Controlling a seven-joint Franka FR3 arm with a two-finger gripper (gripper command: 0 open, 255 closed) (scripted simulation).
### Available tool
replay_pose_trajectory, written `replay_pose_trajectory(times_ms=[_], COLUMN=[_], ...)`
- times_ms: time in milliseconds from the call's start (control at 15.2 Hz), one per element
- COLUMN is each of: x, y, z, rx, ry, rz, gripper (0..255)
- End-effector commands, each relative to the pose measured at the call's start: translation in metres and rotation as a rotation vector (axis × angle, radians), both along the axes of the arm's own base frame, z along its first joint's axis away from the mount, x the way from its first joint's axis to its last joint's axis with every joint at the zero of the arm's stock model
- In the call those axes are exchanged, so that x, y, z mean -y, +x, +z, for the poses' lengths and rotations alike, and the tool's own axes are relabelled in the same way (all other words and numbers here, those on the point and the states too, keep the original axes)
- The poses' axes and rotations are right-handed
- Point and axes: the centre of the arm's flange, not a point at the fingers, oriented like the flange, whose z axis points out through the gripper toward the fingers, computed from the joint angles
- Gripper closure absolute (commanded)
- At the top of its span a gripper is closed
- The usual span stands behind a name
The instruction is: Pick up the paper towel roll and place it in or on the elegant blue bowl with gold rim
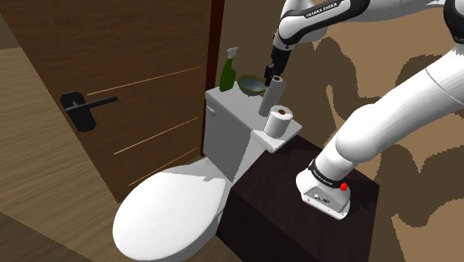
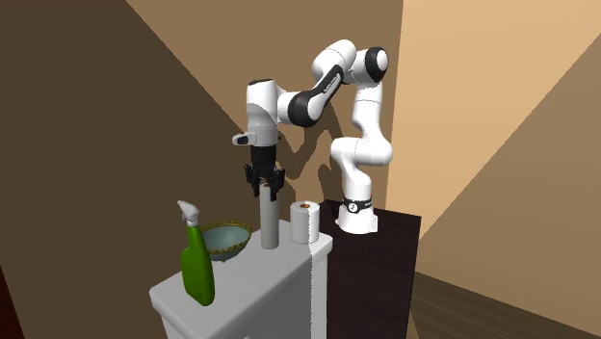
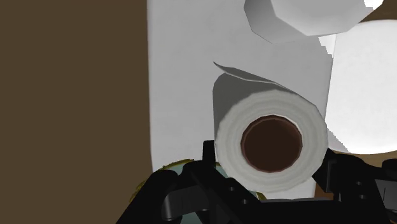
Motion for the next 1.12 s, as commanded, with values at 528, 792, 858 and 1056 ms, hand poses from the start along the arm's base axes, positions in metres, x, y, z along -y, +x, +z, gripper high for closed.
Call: replay_pose_trajectory(times_ms=[528,792,858,1056], x=[0.000,0.000,0.000,0.000], y=[0.000,0.000,0.000,0.000], z=[0.042,0.063,0.068,0.084], rx=[-0.001,-0.001,-0.001,-0.001], ry=[0.000,0.000,0.000,0.000], rz=[0.000,0.000,0.000,0.000], gripper=[255,255,255,255])
